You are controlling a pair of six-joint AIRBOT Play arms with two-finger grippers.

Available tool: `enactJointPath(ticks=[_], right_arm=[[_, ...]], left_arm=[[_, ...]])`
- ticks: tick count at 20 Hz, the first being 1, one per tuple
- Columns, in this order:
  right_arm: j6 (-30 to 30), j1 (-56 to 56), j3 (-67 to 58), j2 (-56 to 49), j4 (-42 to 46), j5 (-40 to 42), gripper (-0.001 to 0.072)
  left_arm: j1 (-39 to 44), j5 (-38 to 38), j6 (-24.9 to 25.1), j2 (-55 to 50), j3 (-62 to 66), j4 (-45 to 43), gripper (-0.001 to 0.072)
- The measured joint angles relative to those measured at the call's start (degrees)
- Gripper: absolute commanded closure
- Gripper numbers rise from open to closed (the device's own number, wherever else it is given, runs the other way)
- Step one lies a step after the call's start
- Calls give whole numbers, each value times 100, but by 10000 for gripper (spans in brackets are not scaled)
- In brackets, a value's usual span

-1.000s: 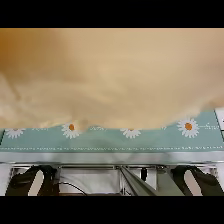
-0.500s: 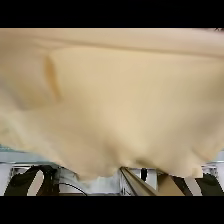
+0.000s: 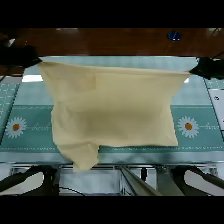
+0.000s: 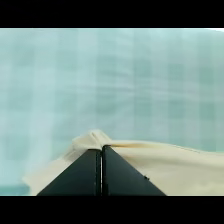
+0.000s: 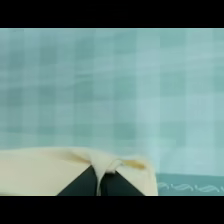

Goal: Fold the shirts.

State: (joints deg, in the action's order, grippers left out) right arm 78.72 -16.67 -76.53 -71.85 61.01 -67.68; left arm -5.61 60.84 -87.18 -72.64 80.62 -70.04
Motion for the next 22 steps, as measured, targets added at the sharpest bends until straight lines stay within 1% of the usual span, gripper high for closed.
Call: enactJointPath(ticks=[2, 5, 7, 10, 12, 14, 15, 17, 18, 19, 21, 22], right_arm=[[-116, 2, -378, -931, -317, 284, 684], [-157, 2, -1167, -2162, -612, 470, 684], [-111, 2, -1591, -2752, -721, 494, 684], [-68, -9, -1906, -3185, -807, 398, 684], [-85, -55, -1998, -3237, -833, 155, 684], [-197, -127, -2046, -3165, -822, -264, 684], [-264, -157, -2063, -3115, -767, -542, 684], [-361, -177, -2026, -3062, -503, -1132, 684], [-382, -175, -1947, -3045, -365, -1338, 684], [-396, -175, -1805, -3032, -245, -1482, 684], [-393, -175, -1427, -3018, -85, -1537, 684], [-391, -170, -1222, -3010, -52, -1480, 673]], left_arm=[[149, -588, -258, -743, 162, 24, 689], [256, -1097, -688, -1646, 409, 111, 689], [299, -1207, -861, -2055, 492, 214, 689], [315, -1132, -859, -2317, 557, 323, 688], [240, -848, -625, -2302, 605, 365, 689], [142, -223, -278, -2218, 649, 385, 689], [98, 210, -42, -2188, 656, 382, 689], [57, 1012, 361, -2164, 579, 328, 689], [50, 1279, 492, -2157, 483, 282, 689], [44, 1464, 595, -2157, 345, 212, 689], [37, 1591, 708, -2188, 50, 166, 688], [35, 1609, 730, -2216, -66, 151, 662]])
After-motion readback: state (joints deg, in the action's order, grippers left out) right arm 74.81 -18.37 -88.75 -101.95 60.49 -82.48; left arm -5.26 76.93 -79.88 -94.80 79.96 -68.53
